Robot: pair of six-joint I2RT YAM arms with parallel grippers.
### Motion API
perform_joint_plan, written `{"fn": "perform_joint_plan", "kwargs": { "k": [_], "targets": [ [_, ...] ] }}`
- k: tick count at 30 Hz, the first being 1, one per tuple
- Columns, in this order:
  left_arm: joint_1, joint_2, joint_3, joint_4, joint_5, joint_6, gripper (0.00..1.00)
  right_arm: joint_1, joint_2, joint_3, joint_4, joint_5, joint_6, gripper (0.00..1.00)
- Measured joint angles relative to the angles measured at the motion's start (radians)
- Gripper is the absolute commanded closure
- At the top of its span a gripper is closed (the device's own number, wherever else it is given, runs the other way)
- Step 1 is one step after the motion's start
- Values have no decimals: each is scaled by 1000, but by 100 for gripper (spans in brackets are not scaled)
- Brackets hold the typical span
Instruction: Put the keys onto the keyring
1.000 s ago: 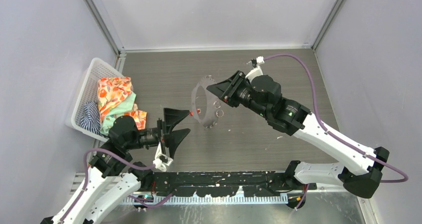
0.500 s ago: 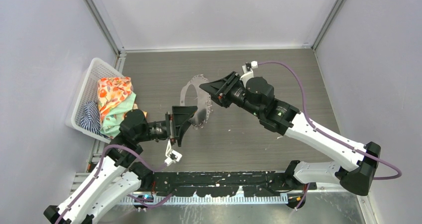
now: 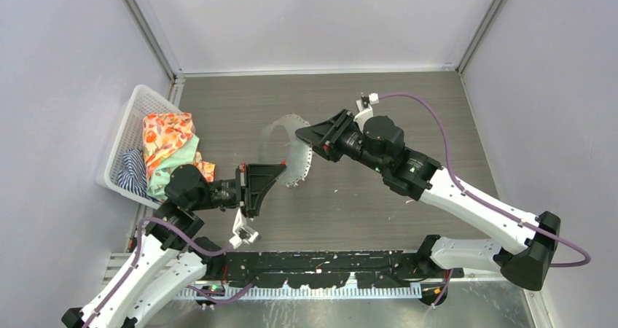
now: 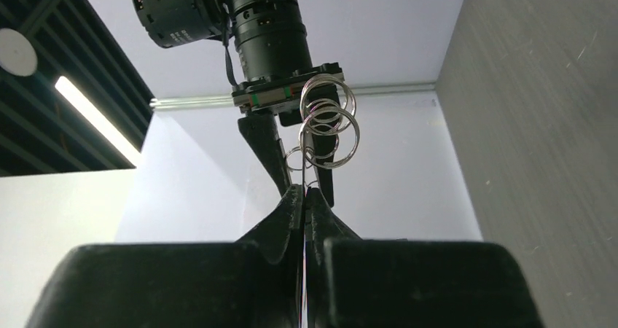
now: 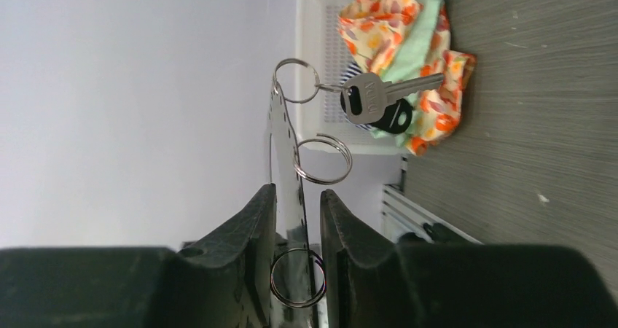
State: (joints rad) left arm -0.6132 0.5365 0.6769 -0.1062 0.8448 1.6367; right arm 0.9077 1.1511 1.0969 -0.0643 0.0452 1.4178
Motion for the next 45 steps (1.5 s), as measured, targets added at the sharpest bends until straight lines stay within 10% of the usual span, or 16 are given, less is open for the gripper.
{"fn": "perform_joint_plan", "kwargs": {
  "k": [14, 24, 35, 41, 45],
  "targets": [
    [0, 93, 411, -421, 14, -639, 100, -41, -39, 323, -488, -155, -707, 1],
    [0, 185, 464, -483, 37, -1193, 100, -41, -84, 423, -594, -513, -1188, 0],
    [0, 206, 499, -443, 65, -1429, 100, 30, -2, 388, -458, -712, -1231, 0],
    [0, 209, 501, -393, 67, -1526, 100, 107, 6, 340, -405, -703, -1235, 18],
    [0, 217, 508, -364, 77, -1596, 100, 143, 7, 327, -402, -660, -1262, 76]
  ]
}}
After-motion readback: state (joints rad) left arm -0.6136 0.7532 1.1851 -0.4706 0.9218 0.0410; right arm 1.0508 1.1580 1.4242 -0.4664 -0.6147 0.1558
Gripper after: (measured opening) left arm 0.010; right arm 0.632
